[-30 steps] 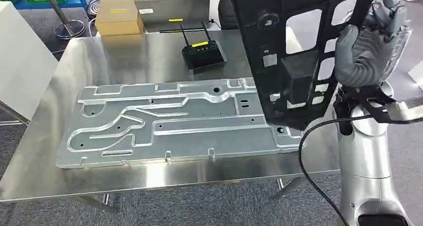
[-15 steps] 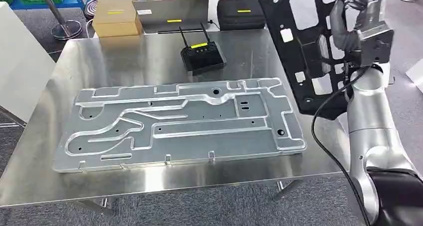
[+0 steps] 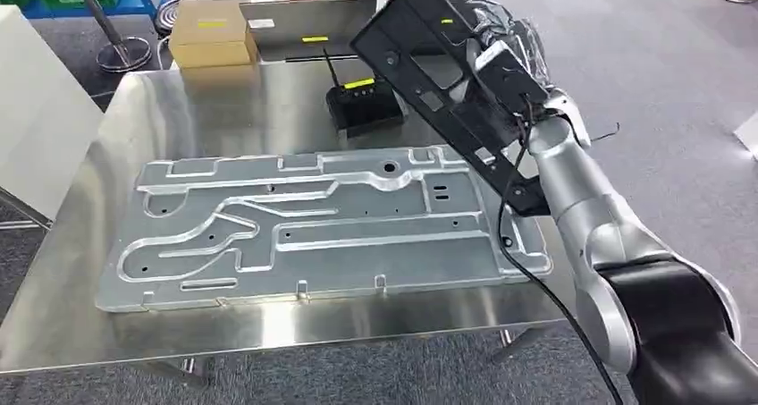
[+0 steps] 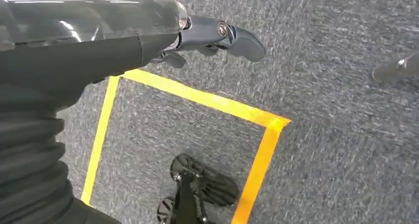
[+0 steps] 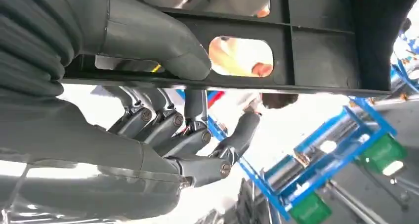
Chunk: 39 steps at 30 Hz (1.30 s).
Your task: Take the parts from the cabinet and place them on the table.
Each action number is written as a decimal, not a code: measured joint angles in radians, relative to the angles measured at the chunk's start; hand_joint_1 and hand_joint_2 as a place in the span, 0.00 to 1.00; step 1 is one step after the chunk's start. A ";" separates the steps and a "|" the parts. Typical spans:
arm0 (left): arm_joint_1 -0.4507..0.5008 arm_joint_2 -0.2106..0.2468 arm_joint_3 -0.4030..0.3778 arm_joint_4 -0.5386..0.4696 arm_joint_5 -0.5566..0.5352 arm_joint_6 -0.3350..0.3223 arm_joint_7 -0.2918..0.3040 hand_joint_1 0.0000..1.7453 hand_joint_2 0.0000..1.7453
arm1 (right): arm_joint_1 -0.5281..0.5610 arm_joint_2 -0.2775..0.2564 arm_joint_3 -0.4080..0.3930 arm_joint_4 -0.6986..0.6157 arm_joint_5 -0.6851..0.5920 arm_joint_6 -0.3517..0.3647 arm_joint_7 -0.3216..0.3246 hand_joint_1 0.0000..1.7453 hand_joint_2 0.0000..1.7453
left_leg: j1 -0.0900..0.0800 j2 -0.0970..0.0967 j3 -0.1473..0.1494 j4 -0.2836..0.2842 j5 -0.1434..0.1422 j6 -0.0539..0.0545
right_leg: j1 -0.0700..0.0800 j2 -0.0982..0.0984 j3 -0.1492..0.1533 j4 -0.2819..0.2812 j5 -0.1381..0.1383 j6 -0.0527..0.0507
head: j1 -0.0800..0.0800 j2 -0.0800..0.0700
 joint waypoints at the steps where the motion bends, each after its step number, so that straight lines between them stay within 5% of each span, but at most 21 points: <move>1: -0.001 0.000 0.000 0.000 -0.003 -0.002 -0.001 0.00 1.00 | -0.009 0.013 0.007 0.013 0.005 0.002 0.002 1.00 1.00 | 0.001 0.001 0.004 -0.003 0.001 -0.006 | 0.000 0.001 0.002 -0.003 0.001 -0.005 | 0.000 0.000; 3: -0.002 0.000 0.000 0.000 -0.012 -0.005 -0.008 0.00 1.00 | -0.019 0.039 0.015 0.033 0.012 0.013 0.011 1.00 1.00 | 0.003 0.003 -0.004 0.027 -0.025 -0.016 | -0.009 -0.002 0.015 -0.020 0.007 -0.021 | 0.000 0.000; 6: -0.001 0.002 0.000 0.000 -0.016 -0.005 -0.024 0.00 1.00 | -0.024 0.084 0.034 0.066 0.031 0.025 0.018 1.00 1.00 | 0.005 0.003 -0.110 0.255 -0.134 -0.025 | -0.007 -0.001 0.016 -0.020 0.005 -0.028 | 0.000 0.000; 7: -0.002 0.001 0.000 0.000 -0.017 -0.005 -0.029 0.00 1.00 | -0.024 0.097 0.042 0.076 0.039 0.031 0.019 1.00 1.00 | 0.005 0.003 -0.139 0.312 -0.148 -0.027 | -0.006 0.000 0.018 -0.020 0.005 -0.029 | 0.000 0.000; 8: -0.001 0.001 0.000 0.000 -0.019 -0.005 -0.035 0.00 1.00 | -0.024 0.107 0.049 0.085 0.045 0.037 0.022 1.00 1.00 | 0.006 0.003 -0.147 0.322 -0.138 -0.028 | -0.006 0.000 0.020 -0.020 0.004 -0.029 | 0.000 0.000; 10: -0.001 0.001 0.000 0.000 -0.024 -0.002 -0.048 0.00 1.00 | -0.025 0.131 0.069 0.105 0.063 0.051 0.032 1.00 1.00 | 0.008 0.004 -0.086 0.190 -0.055 -0.029 | -0.006 0.001 0.027 -0.019 0.000 -0.026 | 0.000 0.000; 11: -0.001 0.002 0.000 0.000 -0.024 -0.002 -0.052 0.00 1.00 | -0.024 0.141 0.078 0.111 0.071 0.058 0.034 0.00 0.00 | 0.012 0.005 -0.035 0.087 -0.008 -0.030 | -0.006 0.002 0.030 -0.016 -0.003 -0.022 | 0.000 0.000; 12: -0.001 0.001 0.000 0.000 -0.024 -0.002 -0.055 0.00 1.00 | -0.024 0.153 0.088 0.120 0.079 0.063 0.037 0.00 0.00 | 0.016 0.007 -0.001 0.012 0.003 -0.030 | -0.003 0.005 0.029 -0.013 -0.006 -0.018 | 0.000 0.000; 17: -0.006 -0.006 0.011 0.000 -0.004 0.029 -0.061 0.00 1.00 | -0.009 0.217 0.126 0.150 0.098 0.089 0.051 0.00 0.00 | 0.012 0.007 0.000 0.002 0.005 0.006 | 0.003 0.018 0.021 -0.011 -0.004 0.006 | 0.000 0.000; 19: -0.009 -0.006 0.016 0.000 -0.003 0.031 -0.062 0.00 1.00 | -0.007 0.241 0.134 0.156 0.098 0.091 0.053 0.00 0.00 | 0.014 0.008 -0.001 -0.001 0.009 0.017 | -0.001 0.005 -0.009 0.056 -0.056 0.014 | 0.000 0.000; 20: -0.008 -0.007 0.017 0.000 -0.003 0.029 -0.066 0.00 0.00 | -0.006 0.251 0.136 0.158 0.099 0.093 0.057 0.00 0.00 | 0.013 0.008 -0.003 -0.001 0.009 0.018 | -0.002 0.003 -0.044 0.133 -0.096 0.017 | 0.000 0.000; 22: -0.007 -0.009 0.018 0.000 -0.006 0.028 -0.073 0.00 0.00 | 0.004 0.271 0.145 0.166 0.102 0.103 0.063 0.00 0.00 | 0.011 0.007 -0.004 0.000 0.008 0.020 | -0.003 0.002 -0.123 0.297 -0.157 0.019 | 0.000 0.000; 23: -0.007 -0.009 0.019 0.000 -0.007 0.028 -0.074 0.00 0.00 | 0.010 0.278 0.148 0.170 0.103 0.106 0.065 0.00 0.00 | 0.010 0.006 -0.003 0.000 0.008 0.021 | -0.003 0.002 -0.136 0.320 -0.153 0.019 | 0.000 0.000; 25: -0.007 -0.010 0.019 0.000 -0.013 0.028 -0.074 0.00 0.00 | 0.013 0.291 0.153 0.176 0.103 0.106 0.068 0.00 0.00 | 0.007 0.000 -0.001 0.001 0.007 0.020 | -0.001 0.002 -0.092 0.217 -0.079 0.009 | 0.000 0.000; 27: -0.007 -0.014 0.019 0.000 -0.015 0.028 -0.071 0.00 0.00 | 0.008 0.296 0.154 0.176 0.103 0.106 0.069 0.00 0.00 | 0.003 -0.003 0.002 0.000 0.005 0.018 | 0.007 0.001 -0.003 0.026 0.008 -0.017 | 0.000 0.000; 31: -0.008 -0.018 0.021 0.000 -0.016 0.038 -0.065 0.00 0.00 | 0.009 0.306 0.154 0.180 0.090 0.105 0.069 0.00 0.00 | 0.003 0.000 -0.001 -0.003 0.006 -0.001 | 0.015 -0.002 0.007 -0.007 0.000 -0.024 | 0.000 0.000; 33: -0.007 -0.019 0.022 0.000 -0.018 0.042 -0.064 0.00 0.00 | 0.009 0.307 0.154 0.181 0.086 0.104 0.069 0.00 0.00 | 0.003 0.001 -0.001 0.002 -0.004 -0.011 | 0.001 -0.006 0.022 -0.034 0.012 -0.028 | 0.000 0.000; 34: -0.007 -0.020 0.023 0.000 -0.020 0.044 -0.064 0.00 0.00 | 0.007 0.308 0.154 0.181 0.082 0.103 0.068 0.00 0.00 | 0.002 0.003 -0.016 0.042 -0.034 -0.015 | 0.000 -0.005 0.026 -0.039 0.014 -0.034 | 0.000 0.000; 37: -0.005 -0.018 0.025 0.000 -0.023 0.047 -0.065 0.00 0.00 | 0.014 0.310 0.154 0.184 0.076 0.102 0.063 0.00 0.00 | 0.006 0.003 -0.125 0.267 -0.135 -0.026 | 0.000 -0.006 0.026 -0.038 0.013 -0.035 | 0.000 0.000; 38: -0.003 -0.019 0.025 0.000 -0.024 0.047 -0.066 0.00 0.00 | 0.020 0.310 0.154 0.186 0.074 0.101 0.061 0.00 0.00 | 0.007 0.003 -0.148 0.310 -0.140 -0.029 | 0.000 -0.006 0.025 -0.037 0.012 -0.035 | 0.000 0.000; 39: 0.000 -0.019 0.025 0.000 -0.024 0.047 -0.066 0.00 0.00 | 0.024 0.310 0.154 0.187 0.073 0.101 0.061 0.00 0.00 | 0.010 0.003 -0.142 0.292 -0.116 -0.031 | -0.001 -0.006 0.026 -0.035 0.011 -0.033 | 0.000 0.000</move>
